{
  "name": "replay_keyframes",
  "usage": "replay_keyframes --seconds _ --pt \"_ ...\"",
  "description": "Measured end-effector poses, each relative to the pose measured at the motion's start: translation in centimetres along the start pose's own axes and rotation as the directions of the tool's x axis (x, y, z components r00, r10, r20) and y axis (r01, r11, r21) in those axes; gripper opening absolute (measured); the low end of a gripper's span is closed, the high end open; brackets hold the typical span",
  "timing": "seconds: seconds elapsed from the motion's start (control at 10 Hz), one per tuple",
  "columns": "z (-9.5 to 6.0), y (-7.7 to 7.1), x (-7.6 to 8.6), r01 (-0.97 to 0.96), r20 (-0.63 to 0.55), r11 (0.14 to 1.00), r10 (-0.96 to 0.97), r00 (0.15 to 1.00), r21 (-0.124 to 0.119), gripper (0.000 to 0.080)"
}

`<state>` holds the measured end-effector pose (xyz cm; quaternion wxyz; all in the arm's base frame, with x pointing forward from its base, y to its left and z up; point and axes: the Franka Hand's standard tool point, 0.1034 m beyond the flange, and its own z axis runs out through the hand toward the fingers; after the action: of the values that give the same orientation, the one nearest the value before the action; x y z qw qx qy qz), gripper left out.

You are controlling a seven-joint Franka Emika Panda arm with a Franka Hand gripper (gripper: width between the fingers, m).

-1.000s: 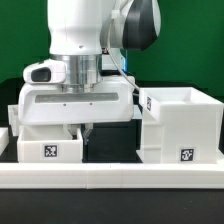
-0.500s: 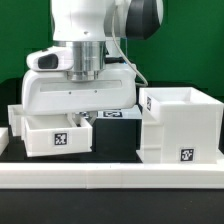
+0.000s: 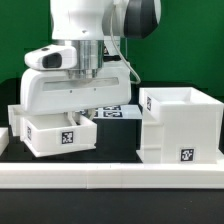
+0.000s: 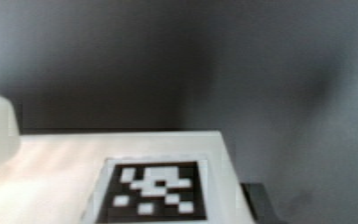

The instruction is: Assemble drawer

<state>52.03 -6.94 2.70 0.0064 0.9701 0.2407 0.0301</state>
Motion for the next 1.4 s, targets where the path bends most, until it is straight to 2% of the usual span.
replay_keyframes --seconds 0.1,0.3,0.7,0.9,1.2,1.3,1.4 --pt "-0.05 -0.25 0.37 0.133 0.007 0.991 -0.133 0.991 -0.012 0.0041" --pt "0.09 -0.21 0.67 0.366 0.024 0.93 -0.366 0.931 -0.018 0.0041" --pt "0.24 0.04 0.56 0.541 0.039 0.841 -0.54 0.841 -0.012 0.0041" --pt "0.24 -0.04 0.65 0.691 0.054 0.723 -0.689 0.722 -0.01 0.0041" --pt "0.33 -0.71 0.99 0.814 0.074 0.581 -0.811 0.58 0.002 0.0041" --pt "0.32 -0.59 0.92 0.842 0.077 0.54 -0.839 0.538 0.005 0.0041" --pt "0.33 -0.51 0.86 0.841 0.078 0.541 -0.839 0.539 0.005 0.0041"
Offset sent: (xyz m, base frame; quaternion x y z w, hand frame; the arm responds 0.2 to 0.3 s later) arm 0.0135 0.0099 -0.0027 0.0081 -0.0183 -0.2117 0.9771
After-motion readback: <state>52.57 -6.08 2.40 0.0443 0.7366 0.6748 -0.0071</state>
